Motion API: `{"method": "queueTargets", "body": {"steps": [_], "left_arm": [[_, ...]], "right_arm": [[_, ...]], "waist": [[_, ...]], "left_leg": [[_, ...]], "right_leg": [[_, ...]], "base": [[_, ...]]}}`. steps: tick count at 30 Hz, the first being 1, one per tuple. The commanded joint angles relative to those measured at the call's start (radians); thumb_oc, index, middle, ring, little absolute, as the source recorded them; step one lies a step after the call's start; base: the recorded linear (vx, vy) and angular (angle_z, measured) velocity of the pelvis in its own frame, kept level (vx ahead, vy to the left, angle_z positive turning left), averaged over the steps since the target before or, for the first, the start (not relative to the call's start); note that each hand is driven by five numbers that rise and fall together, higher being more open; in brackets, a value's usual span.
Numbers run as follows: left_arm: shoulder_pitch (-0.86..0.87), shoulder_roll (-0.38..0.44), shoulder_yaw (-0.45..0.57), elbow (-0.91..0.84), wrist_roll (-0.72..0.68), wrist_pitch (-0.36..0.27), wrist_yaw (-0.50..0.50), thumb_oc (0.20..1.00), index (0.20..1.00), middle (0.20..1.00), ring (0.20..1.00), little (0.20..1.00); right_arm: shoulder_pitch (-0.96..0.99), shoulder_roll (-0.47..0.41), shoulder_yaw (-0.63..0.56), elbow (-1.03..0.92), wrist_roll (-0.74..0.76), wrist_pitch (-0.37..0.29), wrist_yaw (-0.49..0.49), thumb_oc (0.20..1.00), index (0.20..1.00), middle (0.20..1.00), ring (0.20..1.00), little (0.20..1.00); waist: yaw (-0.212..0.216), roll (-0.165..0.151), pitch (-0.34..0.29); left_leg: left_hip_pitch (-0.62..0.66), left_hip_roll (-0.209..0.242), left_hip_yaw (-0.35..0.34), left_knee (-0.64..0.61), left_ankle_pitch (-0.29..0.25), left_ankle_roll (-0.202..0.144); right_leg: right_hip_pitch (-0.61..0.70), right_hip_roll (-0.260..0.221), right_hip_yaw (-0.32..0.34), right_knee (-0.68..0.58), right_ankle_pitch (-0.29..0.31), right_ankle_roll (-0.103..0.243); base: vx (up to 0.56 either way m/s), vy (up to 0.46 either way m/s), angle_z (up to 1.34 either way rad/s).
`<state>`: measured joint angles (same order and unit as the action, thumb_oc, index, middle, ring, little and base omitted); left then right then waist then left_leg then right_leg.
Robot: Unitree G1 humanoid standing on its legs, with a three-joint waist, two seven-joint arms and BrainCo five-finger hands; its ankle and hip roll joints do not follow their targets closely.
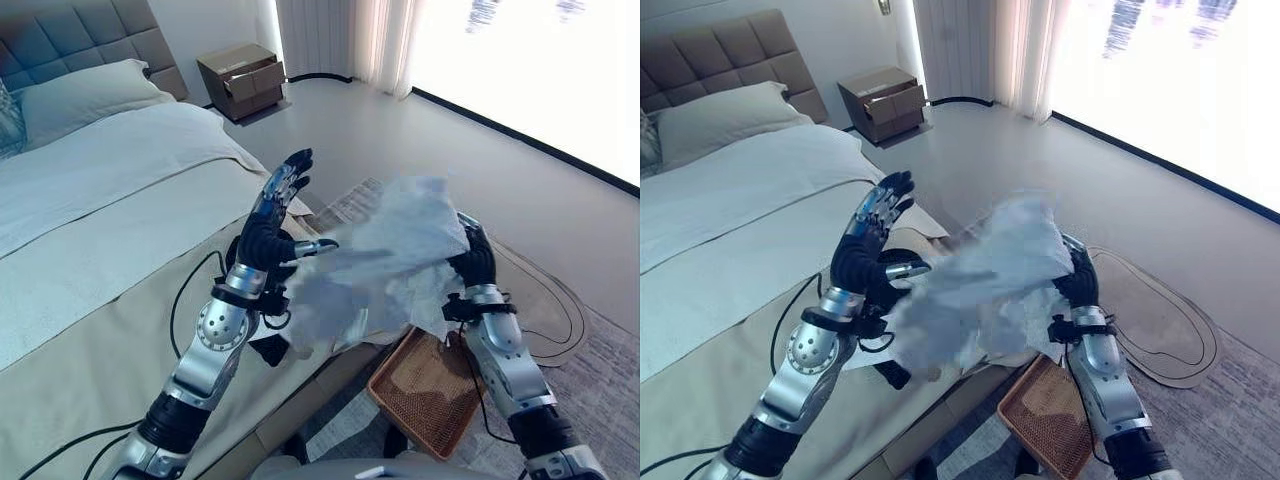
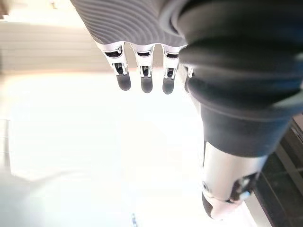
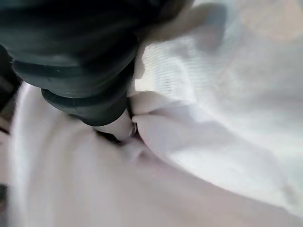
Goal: Pick up clothes into the bucket
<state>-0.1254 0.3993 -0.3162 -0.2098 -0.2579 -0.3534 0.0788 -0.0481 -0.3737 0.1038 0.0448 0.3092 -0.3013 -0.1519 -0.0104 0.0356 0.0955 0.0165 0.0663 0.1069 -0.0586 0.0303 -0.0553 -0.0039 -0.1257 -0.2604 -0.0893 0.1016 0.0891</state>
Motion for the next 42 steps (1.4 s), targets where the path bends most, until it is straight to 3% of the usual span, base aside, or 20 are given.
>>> {"method": "queueTargets", "body": {"steps": [1,18,24,32,36,40,42], "left_arm": [[0.001,0.023,0.054,0.040,-0.027,-0.048,-0.014,1.000,1.000,1.000,1.000,1.000],[0.195,0.019,0.183,0.068,-0.069,-0.056,-0.054,1.000,1.000,1.000,1.000,1.000],[0.209,0.016,0.184,0.071,-0.075,-0.049,-0.062,1.000,1.000,1.000,1.000,1.000],[0.207,0.013,0.172,0.068,-0.082,-0.046,-0.079,1.000,1.000,1.000,1.000,1.000],[0.210,-0.001,0.143,0.115,-0.073,-0.042,-0.069,1.000,1.000,1.000,1.000,1.000],[0.222,-0.018,0.140,0.146,-0.078,-0.047,-0.052,1.000,1.000,1.000,1.000,1.000],[0.258,-0.025,0.150,0.157,-0.085,-0.046,-0.037,1.000,1.000,1.000,1.000,1.000]], "right_arm": [[-0.055,0.026,-0.093,-0.103,0.047,-0.125,-0.032,0.200,0.200,0.200,0.200,0.200],[-0.055,0.013,-0.340,-0.180,0.002,-0.193,-0.141,0.200,0.200,0.200,0.200,0.200],[-0.070,-0.007,-0.337,-0.205,0.010,-0.192,-0.132,0.200,0.200,0.200,0.200,0.200],[-0.099,-0.013,-0.253,-0.205,0.021,-0.163,-0.078,0.200,0.200,0.200,0.200,0.200],[-0.205,-0.039,-0.123,-0.193,-0.007,-0.118,-0.024,0.200,0.200,0.200,0.200,0.200],[-0.308,-0.052,-0.039,-0.159,-0.034,-0.102,-0.030,0.200,0.200,0.200,0.200,0.200],[-0.406,-0.051,0.037,-0.124,-0.039,-0.081,-0.037,0.200,0.200,0.200,0.200,0.200]], "waist": [[0.000,-0.069,-0.045],[0.014,-0.074,-0.043],[0.016,-0.078,-0.044],[0.024,-0.083,-0.040],[0.044,-0.088,-0.037],[0.059,-0.093,-0.032],[0.088,-0.101,-0.025]], "left_leg": [[-0.032,0.044,0.011,0.032,-0.008,-0.015],[-0.046,0.043,0.000,0.036,-0.011,-0.011],[-0.045,0.043,0.002,0.035,-0.011,-0.011],[-0.046,0.043,0.004,0.038,-0.010,-0.010],[-0.047,0.041,0.003,0.042,-0.009,-0.008],[-0.051,0.040,0.001,0.046,-0.009,-0.008],[-0.060,0.040,-0.006,0.051,-0.006,-0.008]], "right_leg": [[0.018,-0.095,-0.004,0.045,-0.019,0.096],[0.010,-0.089,-0.007,0.043,-0.021,0.095],[0.007,-0.088,-0.002,0.045,-0.020,0.094],[0.004,-0.088,-0.002,0.046,-0.019,0.093],[0.005,-0.089,-0.002,0.045,-0.017,0.092],[0.005,-0.090,-0.005,0.046,-0.016,0.091],[0.004,-0.091,-0.012,0.046,-0.015,0.091]], "base": [[0.00,0.000,0.00],[0.00,0.000,0.00],[0.00,0.000,0.00],[0.00,0.000,0.00],[0.00,0.000,0.00],[0.00,0.000,0.00],[0.00,0.000,0.00]]}}
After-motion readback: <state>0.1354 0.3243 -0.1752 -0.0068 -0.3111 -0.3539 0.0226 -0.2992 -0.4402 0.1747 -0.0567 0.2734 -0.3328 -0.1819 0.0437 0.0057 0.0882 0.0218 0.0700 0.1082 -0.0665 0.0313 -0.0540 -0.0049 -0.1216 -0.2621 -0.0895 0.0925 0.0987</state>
